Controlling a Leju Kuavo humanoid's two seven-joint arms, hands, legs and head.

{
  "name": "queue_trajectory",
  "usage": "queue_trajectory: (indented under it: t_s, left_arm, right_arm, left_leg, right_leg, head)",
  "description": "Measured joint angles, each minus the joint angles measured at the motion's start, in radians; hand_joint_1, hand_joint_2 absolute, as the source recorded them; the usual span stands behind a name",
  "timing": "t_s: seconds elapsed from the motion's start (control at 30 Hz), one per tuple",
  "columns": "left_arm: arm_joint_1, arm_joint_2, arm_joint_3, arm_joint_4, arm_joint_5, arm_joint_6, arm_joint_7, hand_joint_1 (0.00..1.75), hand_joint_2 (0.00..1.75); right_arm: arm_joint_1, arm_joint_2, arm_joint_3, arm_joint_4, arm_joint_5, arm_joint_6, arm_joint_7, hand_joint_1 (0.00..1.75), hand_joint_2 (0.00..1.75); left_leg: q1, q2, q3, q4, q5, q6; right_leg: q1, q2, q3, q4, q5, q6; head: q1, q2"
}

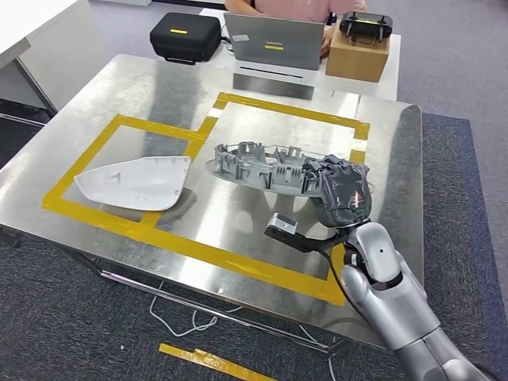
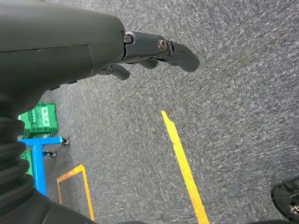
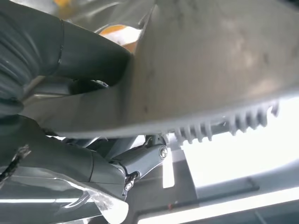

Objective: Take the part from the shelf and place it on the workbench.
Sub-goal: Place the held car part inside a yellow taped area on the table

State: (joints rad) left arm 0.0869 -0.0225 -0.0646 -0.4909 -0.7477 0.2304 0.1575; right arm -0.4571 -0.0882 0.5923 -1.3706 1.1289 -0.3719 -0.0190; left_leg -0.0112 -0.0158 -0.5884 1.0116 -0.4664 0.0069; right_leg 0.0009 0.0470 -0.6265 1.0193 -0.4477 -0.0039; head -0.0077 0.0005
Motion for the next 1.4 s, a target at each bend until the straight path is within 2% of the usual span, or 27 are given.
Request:
queue_trajectory:
  t_s: [0.47, 0.63, 0.83, 1.4]
  left_arm:
    - [0.001, 0.000, 0.001, 0.000, -0.009, 0.005, 0.019, 0.00, 1.75]
    - [0.002, 0.000, 0.008, -0.005, -0.021, -0.008, 0.033, 0.00, 1.75]
    - [0.003, 0.000, 0.011, -0.008, -0.028, -0.008, 0.037, 0.00, 1.75]
    - [0.014, -0.003, 0.040, -0.030, -0.058, -0.026, 0.028, 0.00, 1.75]
  right_arm:
    - [-0.038, 0.000, 0.038, 0.120, -0.020, 0.068, 0.022, 1.75, 1.75]
    - [-0.059, 0.010, 0.062, 0.218, -0.027, 0.116, 0.043, 1.75, 1.75]
    - [-0.061, 0.017, 0.077, 0.277, -0.033, 0.121, 0.056, 1.75, 1.75]
    - [-0.056, 0.017, 0.086, 0.286, -0.046, 0.112, 0.038, 1.75, 1.75]
  left_leg:
    - [0.001, 0.000, 0.000, 0.000, 0.001, 0.000]
    - [0.001, 0.000, 0.000, 0.000, 0.001, 0.000]
    - [0.001, 0.000, 0.000, 0.000, 0.001, 0.000]
    - [0.001, 0.000, 0.000, 0.000, 0.001, 0.000]
  right_leg:
    - [0.000, 0.000, 0.001, 0.000, 0.000, 0.000]
    - [0.000, 0.000, 0.001, 0.000, 0.000, 0.000]
    - [0.000, 0.000, 0.001, 0.000, 0.000, 0.000]
    - [0.000, 0.000, 0.001, 0.000, 0.000, 0.000]
  head:
    - [0.000, 0.000]
    - [0.000, 0.000]
    - [0.000, 0.000]
    - [0.000, 0.000]
